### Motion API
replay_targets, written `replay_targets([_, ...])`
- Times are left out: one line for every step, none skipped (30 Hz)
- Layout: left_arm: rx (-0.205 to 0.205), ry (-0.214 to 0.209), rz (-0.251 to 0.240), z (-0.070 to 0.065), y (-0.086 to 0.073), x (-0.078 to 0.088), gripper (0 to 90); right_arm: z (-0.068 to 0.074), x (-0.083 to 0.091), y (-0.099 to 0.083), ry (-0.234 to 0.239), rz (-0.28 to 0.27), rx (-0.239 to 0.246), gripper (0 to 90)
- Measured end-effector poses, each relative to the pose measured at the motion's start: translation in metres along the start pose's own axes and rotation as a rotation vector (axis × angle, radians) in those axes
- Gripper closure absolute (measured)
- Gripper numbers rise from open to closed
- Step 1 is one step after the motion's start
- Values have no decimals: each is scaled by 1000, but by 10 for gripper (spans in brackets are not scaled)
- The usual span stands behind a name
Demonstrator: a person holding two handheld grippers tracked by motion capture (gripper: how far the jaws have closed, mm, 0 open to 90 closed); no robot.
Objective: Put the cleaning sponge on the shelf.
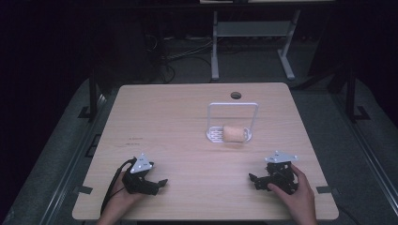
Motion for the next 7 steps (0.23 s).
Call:
replay_targets([0,0,0,0,0,0,131,0,0,0,0,0,1,0])
replay_targets([0,0,0,0,0,0,131,0,0,0,-1,1,-1,0])
replay_targets([1,0,0,0,0,0,131,0,0,0,-1,3,0,0])
replay_targets([2,3,0,0,0,0,131,0,0,0,-1,3,0,0])
replay_targets([3,4,0,0,0,0,131,0,0,0,0,2,1,0])
replay_targets([3,3,0,0,0,0,131,0,0,0,-1,2,1,0])
replay_targets([2,3,1,0,0,0,131,0,0,0,0,2,1,0])
Point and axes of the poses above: each handheld gripper's, and its own axes: x roughly backward along the jaws, y roughly out of its top, z roughly to its left, the point moved 4 cm from there along -x, roughly forward along the jaws, and after that the axes turned 13 degrees about -z, right-handed, at the moved point
